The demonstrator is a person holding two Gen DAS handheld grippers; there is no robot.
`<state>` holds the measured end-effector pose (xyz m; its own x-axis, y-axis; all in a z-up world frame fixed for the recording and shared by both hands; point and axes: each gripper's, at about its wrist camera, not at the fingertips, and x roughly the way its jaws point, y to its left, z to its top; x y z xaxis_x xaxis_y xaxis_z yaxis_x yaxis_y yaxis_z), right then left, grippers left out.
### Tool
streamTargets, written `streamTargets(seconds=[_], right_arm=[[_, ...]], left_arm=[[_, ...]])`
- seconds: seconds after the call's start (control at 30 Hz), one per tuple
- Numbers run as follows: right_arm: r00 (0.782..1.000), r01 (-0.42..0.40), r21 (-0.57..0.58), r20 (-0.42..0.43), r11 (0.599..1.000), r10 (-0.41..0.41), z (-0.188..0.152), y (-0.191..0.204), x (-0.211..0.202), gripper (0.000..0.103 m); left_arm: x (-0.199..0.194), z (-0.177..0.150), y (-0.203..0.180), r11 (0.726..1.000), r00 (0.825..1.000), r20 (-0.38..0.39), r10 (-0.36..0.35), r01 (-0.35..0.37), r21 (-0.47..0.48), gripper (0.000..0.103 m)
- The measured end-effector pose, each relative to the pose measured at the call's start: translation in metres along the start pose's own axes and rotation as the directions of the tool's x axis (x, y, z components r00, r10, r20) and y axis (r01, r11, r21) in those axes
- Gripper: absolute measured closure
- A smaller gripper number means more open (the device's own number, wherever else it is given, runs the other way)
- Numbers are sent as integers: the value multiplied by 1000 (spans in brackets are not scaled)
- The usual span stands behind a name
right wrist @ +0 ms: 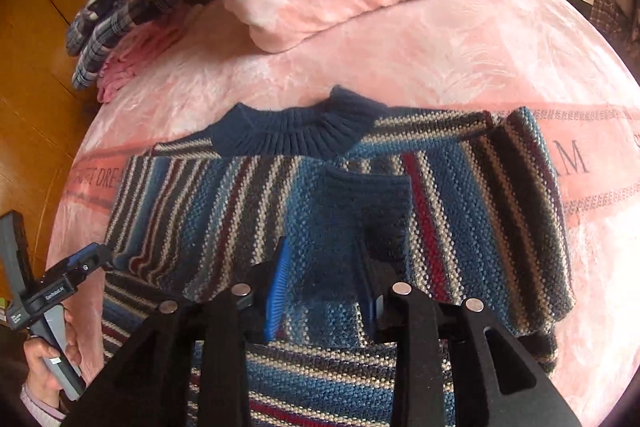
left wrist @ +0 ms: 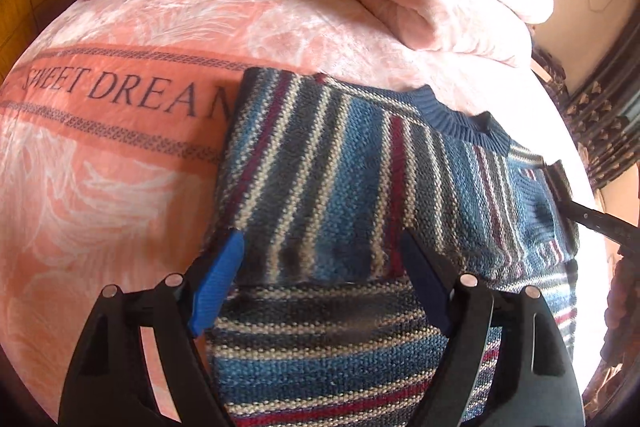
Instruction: Fold small clothes
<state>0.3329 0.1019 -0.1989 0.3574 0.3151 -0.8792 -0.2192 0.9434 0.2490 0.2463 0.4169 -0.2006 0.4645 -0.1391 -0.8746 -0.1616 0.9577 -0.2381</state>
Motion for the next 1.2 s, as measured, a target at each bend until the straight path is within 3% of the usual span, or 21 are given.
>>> streamTargets(seconds=[0.1, 0.17, 0.27, 0.37, 0.47, 0.57, 0.77, 1.0, 1.2], right_arm=[[997, 40, 37, -74, 999, -37, -12, -12, 26, 72], [998, 9, 74, -63, 997, -4, -19, -21, 33, 72], [998, 30, 58, -65, 998, -26, -19, -16, 33, 71], [996, 37, 40, -83, 998, -34, -19, -9, 24, 68], [999, -34, 63, -32, 997, 36, -34, -11, -13, 58], [999, -48, 65, 21, 997, 47, -68, -18, -57, 45], [999, -37, 120, -7, 992, 38, -155, -53, -115, 42], [995, 44, 212, -95, 976, -24, -247, -93, -143, 41], [990, 58, 262, -141, 963, -21, -295, -109, -151, 41]], left_arm=[[15, -7, -8, 998, 999, -20, 31, -30, 50, 23], [29, -11, -5, 998, 997, -67, 22, -18, 64, 21], [36, -14, -7, 991, 997, -61, 41, -34, 126, 19], [28, -13, -10, 992, 996, -72, 48, -39, 121, 19], [3, -21, -8, 996, 997, -73, 24, -17, 91, 18], [-32, -46, 4, 999, 997, -73, -10, 13, 47, 18], [-92, -127, 33, 999, 991, -133, -28, 24, -30, 17], [-126, -205, 55, 996, 977, -210, -22, 4, -85, 16], [-140, -241, 51, 991, 968, -234, -87, 59, -122, 16]])
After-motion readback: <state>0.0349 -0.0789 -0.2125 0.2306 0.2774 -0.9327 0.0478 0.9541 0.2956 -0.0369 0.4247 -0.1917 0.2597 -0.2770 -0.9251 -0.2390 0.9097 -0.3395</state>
